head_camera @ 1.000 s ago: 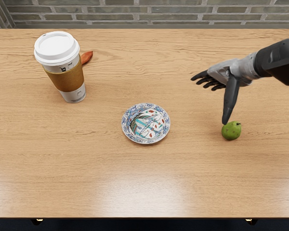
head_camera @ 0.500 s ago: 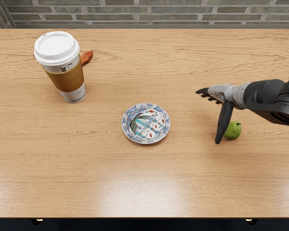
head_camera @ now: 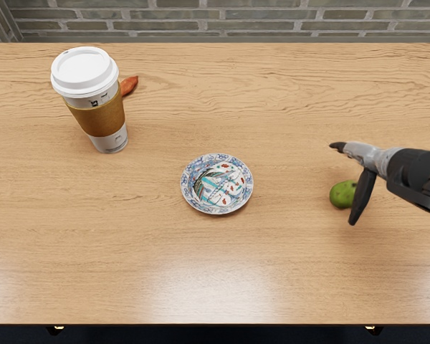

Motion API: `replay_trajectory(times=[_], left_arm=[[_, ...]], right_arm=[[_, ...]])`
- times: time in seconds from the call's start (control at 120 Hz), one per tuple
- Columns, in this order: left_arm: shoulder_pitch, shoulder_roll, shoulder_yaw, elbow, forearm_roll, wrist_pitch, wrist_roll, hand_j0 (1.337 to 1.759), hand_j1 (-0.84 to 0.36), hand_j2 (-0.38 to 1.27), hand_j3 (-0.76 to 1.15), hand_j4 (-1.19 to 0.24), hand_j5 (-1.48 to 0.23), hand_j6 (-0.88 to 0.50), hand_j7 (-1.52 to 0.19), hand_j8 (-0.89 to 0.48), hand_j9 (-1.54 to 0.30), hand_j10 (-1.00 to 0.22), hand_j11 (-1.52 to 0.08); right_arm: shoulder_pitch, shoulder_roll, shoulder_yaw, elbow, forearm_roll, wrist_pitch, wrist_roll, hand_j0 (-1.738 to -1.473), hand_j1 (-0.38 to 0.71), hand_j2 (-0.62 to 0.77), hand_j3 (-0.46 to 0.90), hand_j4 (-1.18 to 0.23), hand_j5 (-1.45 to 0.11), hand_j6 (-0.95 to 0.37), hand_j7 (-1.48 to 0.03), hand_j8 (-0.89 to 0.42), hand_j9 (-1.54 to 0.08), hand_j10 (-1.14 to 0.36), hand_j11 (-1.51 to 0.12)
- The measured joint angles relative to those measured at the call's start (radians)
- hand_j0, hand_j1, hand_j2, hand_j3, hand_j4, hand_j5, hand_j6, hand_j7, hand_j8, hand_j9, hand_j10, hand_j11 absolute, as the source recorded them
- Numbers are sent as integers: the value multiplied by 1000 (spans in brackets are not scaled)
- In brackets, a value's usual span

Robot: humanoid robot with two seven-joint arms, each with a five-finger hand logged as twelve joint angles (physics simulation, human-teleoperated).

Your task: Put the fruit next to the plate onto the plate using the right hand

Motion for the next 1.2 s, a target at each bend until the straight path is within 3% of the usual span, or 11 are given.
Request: replay_trajectory(times=[0.2,0.425,1.2], left_arm=[[-1,0,0,0,0,0,0,1658,339,2,0,-9,-11,-9,-11,-9,-11,-9,-11],[-1,0,0,0,0,0,0,1658,339,2,0,-9,-11,-9,-11,-9,-11,-9,-11],[-1,0,0,0,0,0,0,1658,339,2,0,-9,-11,-9,-11,-9,-11,-9,-11]], right_arm=[[-33,1,0,0,-53,-81,0,-1658,-343,0,0,-8,-8,-10,-7,-9,-8,-8,-7],[-69,42,-1,0,-76,-141,0,-1658,-224,-19,0,-108,-137,-109,-136,-108,-137,-107,-136],[-148,12,9,0,-130,-156,0,-1658,-1,-55,0,-295,-380,-296,-380,-296,-380,-295,-380]])
